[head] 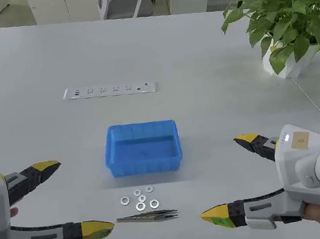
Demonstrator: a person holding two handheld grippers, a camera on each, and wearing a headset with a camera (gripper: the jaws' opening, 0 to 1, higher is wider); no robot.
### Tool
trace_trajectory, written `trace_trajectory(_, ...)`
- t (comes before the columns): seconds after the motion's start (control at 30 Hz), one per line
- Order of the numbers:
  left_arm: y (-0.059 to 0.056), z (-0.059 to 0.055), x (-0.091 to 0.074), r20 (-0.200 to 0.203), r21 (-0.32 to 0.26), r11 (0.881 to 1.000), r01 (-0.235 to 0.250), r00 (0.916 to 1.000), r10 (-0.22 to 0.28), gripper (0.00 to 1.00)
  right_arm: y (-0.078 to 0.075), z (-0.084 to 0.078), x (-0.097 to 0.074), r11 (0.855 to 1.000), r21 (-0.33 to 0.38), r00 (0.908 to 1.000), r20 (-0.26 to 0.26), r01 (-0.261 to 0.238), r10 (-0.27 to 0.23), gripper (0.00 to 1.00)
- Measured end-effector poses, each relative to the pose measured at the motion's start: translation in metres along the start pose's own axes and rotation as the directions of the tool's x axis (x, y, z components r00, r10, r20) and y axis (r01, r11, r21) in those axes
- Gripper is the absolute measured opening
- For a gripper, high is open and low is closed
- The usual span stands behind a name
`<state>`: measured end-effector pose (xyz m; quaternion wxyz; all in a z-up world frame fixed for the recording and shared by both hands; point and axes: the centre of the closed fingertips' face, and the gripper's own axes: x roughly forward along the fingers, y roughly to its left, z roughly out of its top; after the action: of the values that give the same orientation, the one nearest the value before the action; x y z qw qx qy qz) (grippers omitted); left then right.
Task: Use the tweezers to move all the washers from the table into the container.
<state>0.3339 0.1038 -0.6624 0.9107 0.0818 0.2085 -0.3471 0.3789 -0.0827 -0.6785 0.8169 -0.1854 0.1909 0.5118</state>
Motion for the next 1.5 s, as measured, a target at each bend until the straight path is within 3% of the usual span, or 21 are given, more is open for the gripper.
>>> trace_trajectory(1.5,0.0002,-0.0003,-0.0008,0.004,0.006,1.000,0.008,1.0000,-0.008,0.98,-0.0029,0.0048,0.0006,1.000,-0.011,0.9999,0.014,0.004,-0.004,0.97)
